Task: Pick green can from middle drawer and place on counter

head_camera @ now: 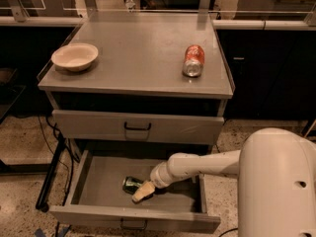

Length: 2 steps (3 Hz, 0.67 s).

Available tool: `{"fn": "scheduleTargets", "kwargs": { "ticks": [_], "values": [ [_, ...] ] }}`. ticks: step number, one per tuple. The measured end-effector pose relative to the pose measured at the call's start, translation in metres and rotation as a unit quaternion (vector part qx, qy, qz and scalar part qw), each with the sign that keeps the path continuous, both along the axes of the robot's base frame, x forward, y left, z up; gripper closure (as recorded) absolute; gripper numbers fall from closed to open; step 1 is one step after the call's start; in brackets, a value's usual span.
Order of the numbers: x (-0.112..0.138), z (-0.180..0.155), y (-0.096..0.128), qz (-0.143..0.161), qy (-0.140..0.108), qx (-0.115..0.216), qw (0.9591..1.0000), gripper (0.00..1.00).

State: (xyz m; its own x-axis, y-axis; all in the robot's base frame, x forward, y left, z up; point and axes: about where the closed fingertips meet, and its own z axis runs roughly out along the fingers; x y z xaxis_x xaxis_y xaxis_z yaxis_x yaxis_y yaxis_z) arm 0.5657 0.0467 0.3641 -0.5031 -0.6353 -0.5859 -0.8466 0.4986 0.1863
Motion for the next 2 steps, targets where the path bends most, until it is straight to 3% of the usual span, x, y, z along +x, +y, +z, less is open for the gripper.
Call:
{"fn": "scheduleTargets", "kwargs": {
  "ticks": [1,2],
  "values": [
    [-0.0031,-0.0166,-0.0074,-0.018,0.015,0.002,0.9997,0.0],
    [-0.0037,-0.0188,-0.0081,-0.02,0.017,0.002,0.9997,0.16]
  ]
}}
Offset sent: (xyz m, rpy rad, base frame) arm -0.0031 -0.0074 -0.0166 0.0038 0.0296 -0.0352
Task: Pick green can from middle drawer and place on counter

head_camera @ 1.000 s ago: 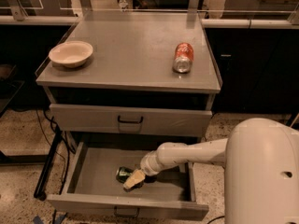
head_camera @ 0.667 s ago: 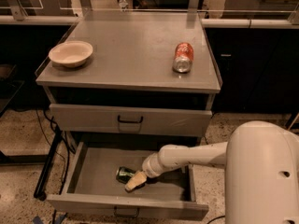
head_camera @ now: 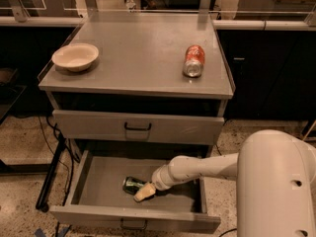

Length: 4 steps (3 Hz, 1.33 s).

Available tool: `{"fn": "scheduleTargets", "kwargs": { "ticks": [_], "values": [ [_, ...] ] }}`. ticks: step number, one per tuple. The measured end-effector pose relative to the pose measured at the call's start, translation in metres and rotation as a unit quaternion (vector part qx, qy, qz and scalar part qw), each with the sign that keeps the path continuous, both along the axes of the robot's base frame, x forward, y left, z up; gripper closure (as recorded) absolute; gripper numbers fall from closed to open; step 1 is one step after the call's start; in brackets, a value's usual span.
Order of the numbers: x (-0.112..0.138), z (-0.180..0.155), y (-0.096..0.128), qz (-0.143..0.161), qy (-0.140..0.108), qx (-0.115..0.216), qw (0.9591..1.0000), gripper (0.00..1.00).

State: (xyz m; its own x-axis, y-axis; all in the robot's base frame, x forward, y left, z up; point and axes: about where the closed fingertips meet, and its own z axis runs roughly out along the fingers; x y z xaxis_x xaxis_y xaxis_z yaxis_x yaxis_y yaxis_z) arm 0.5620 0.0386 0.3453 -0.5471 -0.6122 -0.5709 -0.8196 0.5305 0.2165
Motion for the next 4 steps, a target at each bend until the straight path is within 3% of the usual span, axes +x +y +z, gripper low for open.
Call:
{"fn": "scheduleTargets", "kwargs": {
  "ticks": [3,4],
  "values": [
    [-0.0001,0.0,0.0001,0.0,0.0,0.0,1.0,0.86],
    [-0.0001,-0.0001,0.0001,0.0,0.0,0.0,1.0,1.0]
  ]
}}
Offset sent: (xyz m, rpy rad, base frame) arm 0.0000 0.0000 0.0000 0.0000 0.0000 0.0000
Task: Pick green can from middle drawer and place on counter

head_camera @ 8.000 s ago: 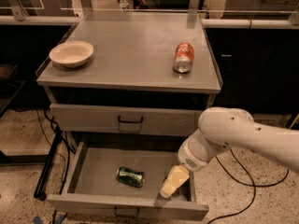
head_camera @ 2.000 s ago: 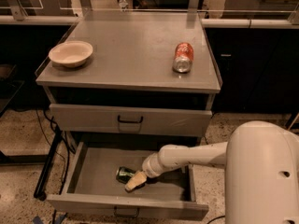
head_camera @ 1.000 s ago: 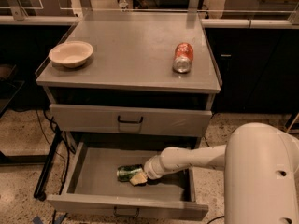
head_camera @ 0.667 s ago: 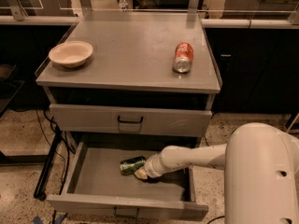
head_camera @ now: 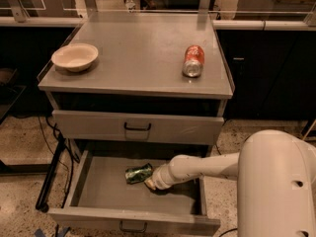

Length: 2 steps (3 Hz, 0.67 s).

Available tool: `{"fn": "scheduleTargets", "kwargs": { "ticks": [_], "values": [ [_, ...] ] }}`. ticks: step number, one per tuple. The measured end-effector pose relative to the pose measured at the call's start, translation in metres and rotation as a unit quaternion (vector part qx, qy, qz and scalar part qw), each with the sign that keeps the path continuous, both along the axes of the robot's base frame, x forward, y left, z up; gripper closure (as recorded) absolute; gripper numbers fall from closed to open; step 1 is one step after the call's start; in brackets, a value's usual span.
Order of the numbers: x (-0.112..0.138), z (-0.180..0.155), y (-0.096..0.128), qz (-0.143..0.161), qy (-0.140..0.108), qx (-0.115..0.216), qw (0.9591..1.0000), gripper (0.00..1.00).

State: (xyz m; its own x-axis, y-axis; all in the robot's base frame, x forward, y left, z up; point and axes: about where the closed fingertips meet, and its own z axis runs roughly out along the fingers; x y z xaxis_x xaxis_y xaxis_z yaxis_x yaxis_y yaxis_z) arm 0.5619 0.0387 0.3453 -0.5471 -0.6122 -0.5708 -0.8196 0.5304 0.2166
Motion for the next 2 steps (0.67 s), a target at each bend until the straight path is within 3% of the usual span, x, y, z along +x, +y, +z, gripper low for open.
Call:
{"fn": "scheduleTargets", "kwargs": {
  "ticks": [1,2],
  "values": [
    [0.0,0.0,0.0,0.0,0.0,0.0,1.0,0.99],
    [0.0,0.0,0.0,0.0,0.0,0.0,1.0,0.75]
  ]
}}
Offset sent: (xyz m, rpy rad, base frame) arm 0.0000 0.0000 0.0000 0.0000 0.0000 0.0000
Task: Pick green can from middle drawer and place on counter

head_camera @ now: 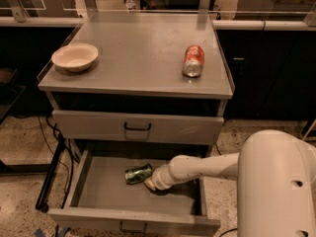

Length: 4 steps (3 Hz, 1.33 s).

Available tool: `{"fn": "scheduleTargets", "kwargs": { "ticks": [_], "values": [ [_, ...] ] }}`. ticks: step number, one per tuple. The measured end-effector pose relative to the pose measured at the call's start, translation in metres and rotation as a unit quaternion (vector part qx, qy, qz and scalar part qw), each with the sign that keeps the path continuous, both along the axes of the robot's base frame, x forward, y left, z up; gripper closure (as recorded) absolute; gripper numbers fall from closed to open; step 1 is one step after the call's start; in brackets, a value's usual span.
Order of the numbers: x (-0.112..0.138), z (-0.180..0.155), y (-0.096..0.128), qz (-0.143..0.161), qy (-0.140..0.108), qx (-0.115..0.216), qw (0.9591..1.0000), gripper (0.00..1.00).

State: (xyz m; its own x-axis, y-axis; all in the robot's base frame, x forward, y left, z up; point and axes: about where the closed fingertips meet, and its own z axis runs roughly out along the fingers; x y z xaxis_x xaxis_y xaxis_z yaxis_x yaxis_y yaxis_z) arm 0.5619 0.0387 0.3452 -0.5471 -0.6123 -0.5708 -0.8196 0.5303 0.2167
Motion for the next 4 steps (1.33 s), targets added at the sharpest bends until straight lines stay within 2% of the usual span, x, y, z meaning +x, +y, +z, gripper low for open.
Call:
{"fn": "scheduleTargets", "kwargs": {
  "ticks": [3,4],
  "values": [
    [0.0,0.0,0.0,0.0,0.0,0.0,1.0,0.06],
    [-0.0001,-0.0001,0.0001,0.0,0.0,0.0,1.0,0.0]
  ]
}}
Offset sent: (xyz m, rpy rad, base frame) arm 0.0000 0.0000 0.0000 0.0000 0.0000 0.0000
